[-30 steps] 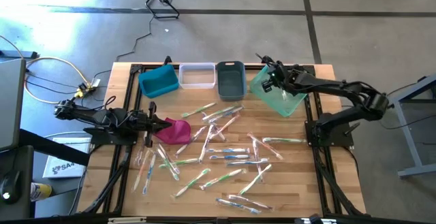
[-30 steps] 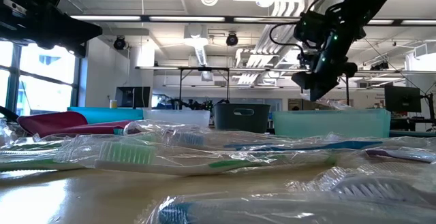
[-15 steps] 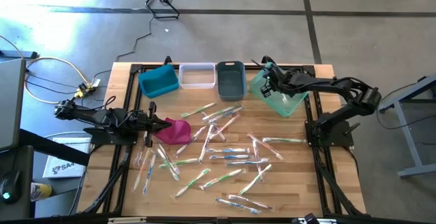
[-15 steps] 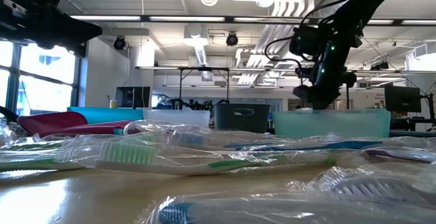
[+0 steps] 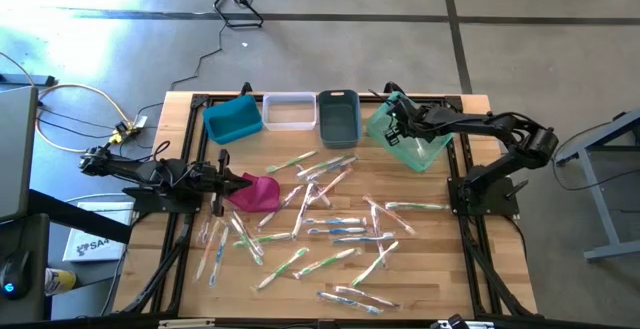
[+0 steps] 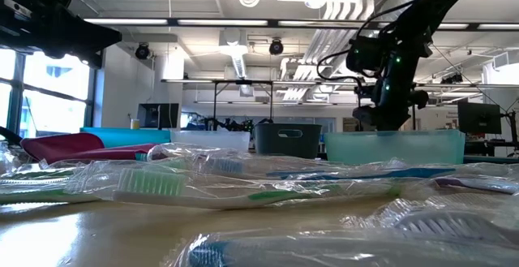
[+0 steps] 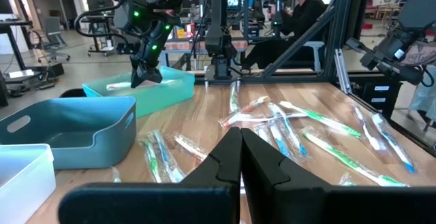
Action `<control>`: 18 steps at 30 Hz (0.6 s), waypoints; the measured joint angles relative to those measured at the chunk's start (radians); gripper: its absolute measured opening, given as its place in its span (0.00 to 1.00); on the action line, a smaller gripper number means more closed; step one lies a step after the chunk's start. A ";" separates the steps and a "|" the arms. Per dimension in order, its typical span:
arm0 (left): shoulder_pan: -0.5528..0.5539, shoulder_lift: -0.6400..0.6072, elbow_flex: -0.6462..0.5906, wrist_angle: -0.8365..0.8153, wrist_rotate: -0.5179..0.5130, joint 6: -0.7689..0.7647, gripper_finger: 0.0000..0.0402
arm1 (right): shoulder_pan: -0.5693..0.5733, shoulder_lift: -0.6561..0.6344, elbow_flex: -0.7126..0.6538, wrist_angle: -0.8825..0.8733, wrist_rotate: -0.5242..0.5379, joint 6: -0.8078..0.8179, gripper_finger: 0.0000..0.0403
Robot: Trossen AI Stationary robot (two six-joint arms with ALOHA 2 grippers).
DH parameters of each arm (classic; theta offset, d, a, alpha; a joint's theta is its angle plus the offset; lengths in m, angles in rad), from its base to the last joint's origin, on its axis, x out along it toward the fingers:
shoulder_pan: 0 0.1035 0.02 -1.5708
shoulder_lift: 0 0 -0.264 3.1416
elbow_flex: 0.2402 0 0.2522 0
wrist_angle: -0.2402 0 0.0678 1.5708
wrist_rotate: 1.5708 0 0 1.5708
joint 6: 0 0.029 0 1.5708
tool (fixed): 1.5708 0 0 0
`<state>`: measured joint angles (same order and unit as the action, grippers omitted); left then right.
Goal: Pick & Place Toothbrushes
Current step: Put the orange toothbrush into the light blue bin, then put the green toothbrush into the dark blue bin
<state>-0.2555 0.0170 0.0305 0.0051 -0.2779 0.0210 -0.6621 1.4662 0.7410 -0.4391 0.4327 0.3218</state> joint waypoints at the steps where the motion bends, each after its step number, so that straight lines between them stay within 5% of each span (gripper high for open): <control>1: 0.000 0.000 0.000 0.000 0.000 0.000 0.00 | 0.000 0.000 0.000 -0.001 -0.010 -0.001 0.07; 13: 0.000 0.000 0.000 0.000 0.000 0.000 0.00 | 0.000 0.000 0.000 0.000 -0.002 -0.008 0.27; 18: 0.000 0.000 0.000 0.000 0.000 0.000 0.00 | 0.000 -0.006 0.000 0.001 0.016 -0.016 0.28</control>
<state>-0.2555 0.0171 0.0306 0.0051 -0.2779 0.0212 -0.6617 1.4603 0.7410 -0.4384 0.4488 0.3057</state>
